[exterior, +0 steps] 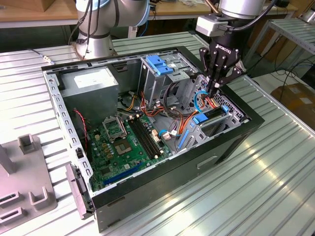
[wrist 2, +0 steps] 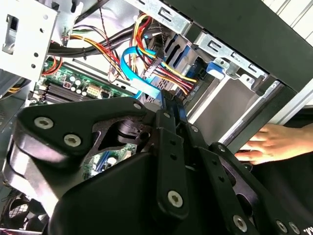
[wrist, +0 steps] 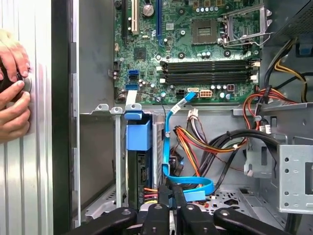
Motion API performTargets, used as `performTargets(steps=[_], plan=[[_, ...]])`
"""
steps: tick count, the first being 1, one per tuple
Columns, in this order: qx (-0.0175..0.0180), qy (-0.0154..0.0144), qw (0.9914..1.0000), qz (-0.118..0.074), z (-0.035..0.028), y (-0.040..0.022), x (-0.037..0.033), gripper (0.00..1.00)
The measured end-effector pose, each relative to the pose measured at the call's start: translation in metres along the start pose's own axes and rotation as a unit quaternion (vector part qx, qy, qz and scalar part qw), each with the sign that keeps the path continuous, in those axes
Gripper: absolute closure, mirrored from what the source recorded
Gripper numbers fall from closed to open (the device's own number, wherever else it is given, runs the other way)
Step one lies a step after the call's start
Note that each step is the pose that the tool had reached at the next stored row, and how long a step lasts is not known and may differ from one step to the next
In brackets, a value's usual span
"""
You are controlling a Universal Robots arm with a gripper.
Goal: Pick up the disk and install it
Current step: 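Insert the second disk wire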
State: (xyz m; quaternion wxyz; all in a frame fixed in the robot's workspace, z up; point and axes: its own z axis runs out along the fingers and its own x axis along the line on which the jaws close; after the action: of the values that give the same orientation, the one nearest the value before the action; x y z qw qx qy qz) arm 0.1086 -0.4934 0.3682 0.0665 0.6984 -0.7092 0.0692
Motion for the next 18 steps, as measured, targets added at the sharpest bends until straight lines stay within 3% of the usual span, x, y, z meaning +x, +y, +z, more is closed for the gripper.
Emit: performTargets(steps=[2, 9, 10, 11, 12, 13, 18], plan=[[0.0, 0.0025, 1.0, 0.0, 0.0015, 0.0, -0.0003, 0.9], [0.0001, 0.0053, 0.99999, 0.0, 0.0028, 0.0001, -0.0003, 0.9], [0.0001, 0.0066, 0.99998, 0.0, 0.0033, 0.0001, -0.0004, 0.84], [0.0001, 0.0078, 0.99997, 0.0, 0.004, 0.0001, -0.0005, 0.71], [0.0001, 0.0087, 0.99996, 0.0, 0.0049, 0.0001, -0.0007, 0.71], [0.0002, 0.0095, 0.99996, 0.0, 0.0054, 0.0002, -0.0008, 0.64], [0.0002, 0.0141, 0.9999, 0.0, 0.008, 0.0002, -0.0013, 0.65]])
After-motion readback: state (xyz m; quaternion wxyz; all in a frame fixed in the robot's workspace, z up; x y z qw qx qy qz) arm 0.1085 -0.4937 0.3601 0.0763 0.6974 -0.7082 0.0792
